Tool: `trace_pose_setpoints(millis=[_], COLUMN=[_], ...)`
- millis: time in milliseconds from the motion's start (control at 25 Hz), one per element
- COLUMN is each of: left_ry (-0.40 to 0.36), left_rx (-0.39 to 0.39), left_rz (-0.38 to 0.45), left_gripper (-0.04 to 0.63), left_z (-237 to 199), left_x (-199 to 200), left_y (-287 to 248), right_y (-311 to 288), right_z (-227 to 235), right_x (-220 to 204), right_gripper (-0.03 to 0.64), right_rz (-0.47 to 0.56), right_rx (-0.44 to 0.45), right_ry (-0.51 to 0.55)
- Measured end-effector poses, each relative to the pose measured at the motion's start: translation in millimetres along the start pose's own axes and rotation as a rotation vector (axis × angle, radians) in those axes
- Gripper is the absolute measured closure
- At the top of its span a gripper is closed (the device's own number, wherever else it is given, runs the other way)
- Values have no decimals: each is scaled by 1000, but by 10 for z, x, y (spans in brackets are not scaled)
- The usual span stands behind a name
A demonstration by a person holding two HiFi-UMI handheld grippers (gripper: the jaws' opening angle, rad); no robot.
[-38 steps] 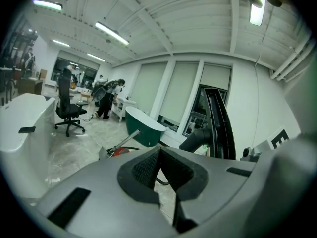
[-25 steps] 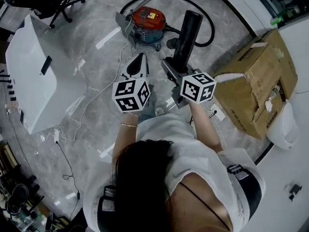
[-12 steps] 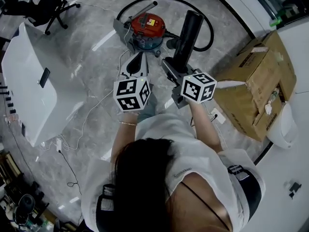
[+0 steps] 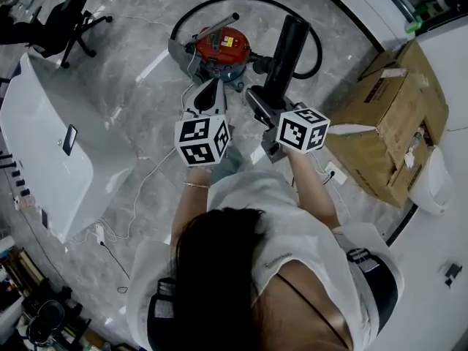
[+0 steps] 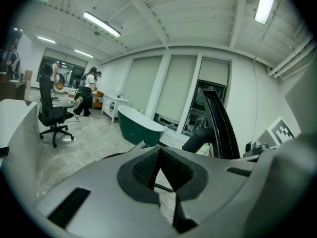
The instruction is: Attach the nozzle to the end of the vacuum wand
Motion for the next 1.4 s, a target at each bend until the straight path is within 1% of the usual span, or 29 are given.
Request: trace_pose_setpoints(millis=[80,280,360,600,680,840,1000,1120,1240,1400], left_ry=[1,-34,-36,-47,-46,-11,-41,-61,-69,-72], left_rx=[0,-18,-26,-52,-71,-128,-143,-147,-135,-106], left_rz=[-8,-38,-46,-58,-53,-69,-83,-91,-98,-99], left_gripper=[592,592,592,592,592,592,592,592,592,592], left_z=[-81,-240,-314,-550,-612,-674,-650,-636,-674,-759], left_x=[35,95,124,238,283,288,339,353,351,372], left_y=[-101,-356,-450,-727,-826,-926,-1096,-1156,-1196,-1289], right_y=[-93,-312,-401,-650,-726,-786,-830,-827,-843,-921], right_z=[37,164,200,281,314,311,394,474,539,634], right_x=[55,143,171,286,338,350,428,449,465,529], right_gripper=[538,538,538,538,538,538,538,538,538,538], right_rz=[3,16,20,44,56,54,73,78,92,81], right_rx=[-16,-29,-39,-74,-81,-97,-113,-138,-136,-131], right_ry=[-3,-39,-50,-52,-55,-66,-80,-101,-122,-112])
Point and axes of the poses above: the fingertips, and each gripper's own axes: y backward along the fingers, z to its right, x out of its top, the point moved 9 cm from there along y, backward along the fingers, and after that the axes turned 7 degrees about x, right-handed, at the moved point
